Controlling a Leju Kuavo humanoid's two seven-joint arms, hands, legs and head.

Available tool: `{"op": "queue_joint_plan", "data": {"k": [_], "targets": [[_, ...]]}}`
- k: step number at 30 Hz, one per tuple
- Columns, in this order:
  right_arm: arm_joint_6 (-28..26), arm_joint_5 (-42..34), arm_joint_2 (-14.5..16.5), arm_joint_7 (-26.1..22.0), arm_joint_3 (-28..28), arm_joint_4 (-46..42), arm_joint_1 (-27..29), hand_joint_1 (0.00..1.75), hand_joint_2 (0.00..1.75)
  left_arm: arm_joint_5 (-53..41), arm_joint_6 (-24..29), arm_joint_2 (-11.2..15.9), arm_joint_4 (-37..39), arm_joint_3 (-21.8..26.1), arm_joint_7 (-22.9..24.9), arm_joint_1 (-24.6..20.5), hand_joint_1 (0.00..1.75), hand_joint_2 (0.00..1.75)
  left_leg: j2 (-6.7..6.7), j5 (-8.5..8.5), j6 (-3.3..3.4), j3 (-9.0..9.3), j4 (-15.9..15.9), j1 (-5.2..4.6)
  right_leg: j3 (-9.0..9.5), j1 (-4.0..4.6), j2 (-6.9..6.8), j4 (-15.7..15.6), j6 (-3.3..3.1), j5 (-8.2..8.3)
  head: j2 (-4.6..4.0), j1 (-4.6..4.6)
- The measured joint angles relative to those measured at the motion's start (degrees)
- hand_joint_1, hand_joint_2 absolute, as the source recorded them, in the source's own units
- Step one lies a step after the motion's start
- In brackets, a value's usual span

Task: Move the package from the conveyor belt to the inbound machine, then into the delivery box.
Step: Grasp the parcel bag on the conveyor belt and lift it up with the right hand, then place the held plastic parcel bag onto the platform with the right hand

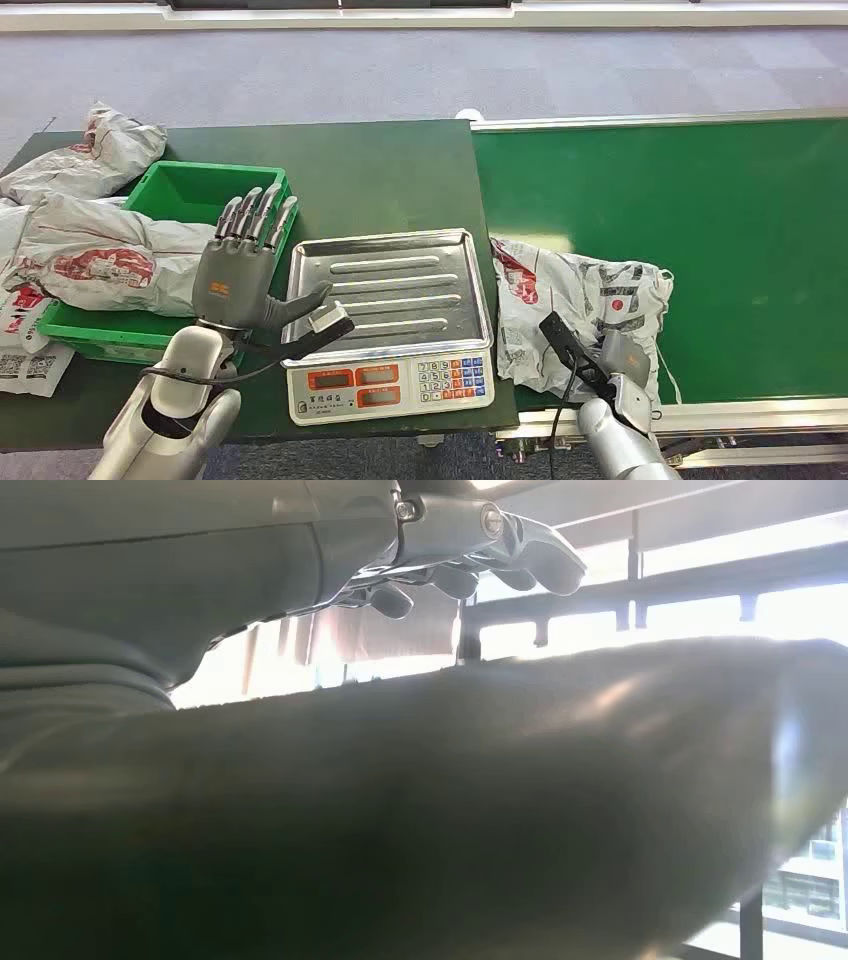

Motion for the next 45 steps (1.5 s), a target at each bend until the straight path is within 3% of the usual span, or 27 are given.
{"op": "queue_joint_plan", "data": {"k": [9,14,21,26,30,33,39,45], "targets": [[-0.04,1.77,-0.07,-1.06,-0.28,-4.0,0.52,1.75,1.75,-0.25,-0.19,-0.08,-0.79,0.0,0.04,-0.01,0.0,0.0,0.0,0.0,0.01,-0.08,0.0,-0.02,-0.05,-0.03,0.0,0.0,0.01,0.01,0.0,0.02],[1.94,8.64,-1.38,-0.21,0.27,-9.62,-1.1,1.75,1.75,0.46,-0.64,-0.08,-1.09,0.0,-0.79,-0.25,0.0,0.0,0.06,0.07,0.02,-0.41,0.01,-0.08,-0.34,-0.14,0.06,0.03,0.09,0.18,0.0,0.02],[9.91,18.82,-3.48,3.65,6.7,-17.55,-13.17,1.75,1.75,2.4,-0.6,0.04,-0.59,0.0,-1.86,-1.2,0.0,0.0,0.38,0.27,-0.03,-0.65,0.02,-0.12,-0.8,-0.16,0.35,0.07,0.06,0.45,0.0,0.01],[12.48,22.7,-3.65,2.67,12.95,-18.16,-22.62,1.75,1.75,3.7,0.72,0.31,0.21,0.02,-3.11,-1.2,0.0,0.0,0.4,0.37,-0.16,-0.93,0.02,-0.11,-1.1,-0.19,0.34,0.19,-0.01,0.53,0.0,0.01],[15.45,18.99,-2.76,-1.26,18.35,-15.56,-32.17,1.75,1.75,5.58,2.42,0.59,1.52,0.14,-4.46,-1.21,0.0,0.0,0.38,0.41,-0.19,-0.96,0.02,-0.09,-1.16,-0.17,0.34,0.21,-0.03,0.54,0.0,0.02],[15.95,14.32,-0.59,-4.14,21.51,-13.73,-35.61,1.75,1.75,5.91,2.95,0.61,2.32,0.26,-4.72,-1.2,0.0,0.0,0.39,0.41,-0.2,-0.96,0.02,-0.01,-1.16,-0.09,0.34,0.21,-0.05,0.53,0.0,0.01],[15.8,5.55,5.43,-6.53,26.4,-11.92,-37.8,1.75,1.75,5.44,3.86,0.3,3.03,0.18,-4.96,-1.23,0.0,0.0,0.34,0.41,-0.21,-0.96,0.01,0.03,-1.2,0.0,0.33,0.22,-0.11,0.49,0.0,0.0],[18.67,-5.99,9.17,-9.17,28.5,-11.73,-37.44,1.75,1.75,4.71,3.49,-0.78,4.03,0.03,-4.79,-3.08,0.0,0.0,0.24,0.42,-0.22,-0.97,0.02,0.02,-1.15,-0.01,0.27,0.22,-0.14,0.47,0.0,0.01]]}}
